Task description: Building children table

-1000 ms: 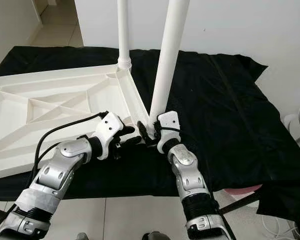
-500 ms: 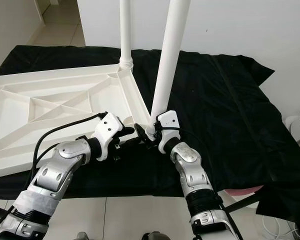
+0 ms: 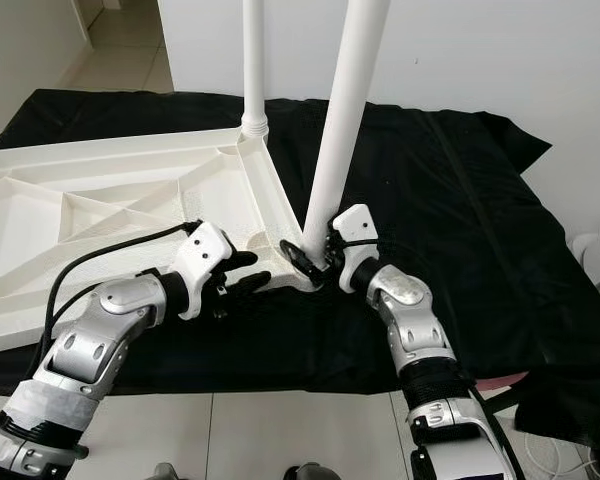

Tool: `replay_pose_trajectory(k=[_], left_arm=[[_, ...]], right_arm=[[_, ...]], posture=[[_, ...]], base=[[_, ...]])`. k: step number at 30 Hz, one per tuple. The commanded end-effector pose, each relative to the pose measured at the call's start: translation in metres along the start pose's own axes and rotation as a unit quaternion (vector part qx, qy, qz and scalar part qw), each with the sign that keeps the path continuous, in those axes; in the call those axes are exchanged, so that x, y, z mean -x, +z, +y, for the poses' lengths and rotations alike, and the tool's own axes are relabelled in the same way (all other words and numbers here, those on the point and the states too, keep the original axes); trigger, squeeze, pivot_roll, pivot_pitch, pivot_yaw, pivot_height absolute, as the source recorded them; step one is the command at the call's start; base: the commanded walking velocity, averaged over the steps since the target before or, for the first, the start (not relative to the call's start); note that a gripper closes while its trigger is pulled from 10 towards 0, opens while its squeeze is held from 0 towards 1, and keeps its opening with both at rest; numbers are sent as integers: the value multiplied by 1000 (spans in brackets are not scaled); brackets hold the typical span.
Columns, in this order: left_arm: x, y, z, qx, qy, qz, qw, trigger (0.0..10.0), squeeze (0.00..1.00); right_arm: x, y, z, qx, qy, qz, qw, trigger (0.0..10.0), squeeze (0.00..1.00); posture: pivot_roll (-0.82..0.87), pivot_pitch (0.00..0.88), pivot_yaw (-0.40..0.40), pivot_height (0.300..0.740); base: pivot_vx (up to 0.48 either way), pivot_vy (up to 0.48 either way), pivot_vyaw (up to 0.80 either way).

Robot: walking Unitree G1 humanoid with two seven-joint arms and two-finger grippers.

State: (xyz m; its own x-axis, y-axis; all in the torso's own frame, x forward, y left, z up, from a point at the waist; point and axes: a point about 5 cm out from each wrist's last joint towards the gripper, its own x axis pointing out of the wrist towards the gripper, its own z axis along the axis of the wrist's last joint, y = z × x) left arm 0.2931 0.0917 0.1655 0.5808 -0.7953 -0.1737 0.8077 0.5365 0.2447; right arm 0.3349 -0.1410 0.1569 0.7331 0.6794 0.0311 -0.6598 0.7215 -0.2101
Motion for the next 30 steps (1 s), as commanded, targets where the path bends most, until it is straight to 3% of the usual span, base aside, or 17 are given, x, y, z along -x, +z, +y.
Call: replay_pose_trajectory(k=[1,5,9,11,12,14,15,16,17,23,24,25,30], left_arm=[[1,3,-7,-1,-61,0,998,10000,0],[2,2,-11,4,-69,3,998,10000,0],[4,5,-24,9,-103,1,995,10000,0],[4,6,-25,12,-109,-1,994,10000,0],[3,8,-26,13,-114,-2,993,10000,0],[3,8,-29,11,-122,-2,992,10000,0],[3,9,-31,11,-126,-1,992,10000,0],[3,9,-31,11,-126,-1,992,10000,0],[3,8,-33,10,-130,0,991,10000,0],[2,10,-37,12,-133,-2,991,10000,0],[2,10,-40,17,-135,-3,991,10000,0],[2,9,-41,20,-136,-4,991,10000,0],[2,9,-43,21,-134,-1,991,10000,0]], right_arm=[[1,2,-4,2,4,1,1000,10000,0],[0,4,-6,0,14,-4,1000,10000,0],[-1,3,-6,-3,44,-5,999,10000,0],[-1,2,-7,-6,48,-3,999,9608,0],[-2,-2,-8,-9,52,4,999,4157,0],[-2,-6,-7,-10,60,12,998,3569,0],[-2,-9,-6,-11,68,18,997,1176,0],[-2,-9,-6,-11,68,18,997,1176,0],[-2,-12,-5,-13,74,22,997,0,0],[-1,-14,-5,-14,82,29,996,0,0],[1,-15,-7,-12,68,31,997,7255,0],[1,-15,-7,-14,56,30,998,10000,0],[1,-15,-8,-27,29,24,999,10000,0]], posture=[[1,100,-50,740],[2,99,-48,740],[11,96,-41,740],[16,92,-39,740],[16,101,-39,740],[20,108,-36,740],[24,89,-37,740],[24,89,-37,740],[23,83,-38,740],[25,83,-40,740],[25,90,-40,740],[24,84,-45,740],[23,96,-46,740]], base=[[0,0,0],[0,0,0],[0,0,0],[0,0,0],[0,0,0],[0,0,0],[0,0,0],[0,0,0],[0,0,0],[0,0,0],[0,0,0],[0,0,0],[0,0,0]])
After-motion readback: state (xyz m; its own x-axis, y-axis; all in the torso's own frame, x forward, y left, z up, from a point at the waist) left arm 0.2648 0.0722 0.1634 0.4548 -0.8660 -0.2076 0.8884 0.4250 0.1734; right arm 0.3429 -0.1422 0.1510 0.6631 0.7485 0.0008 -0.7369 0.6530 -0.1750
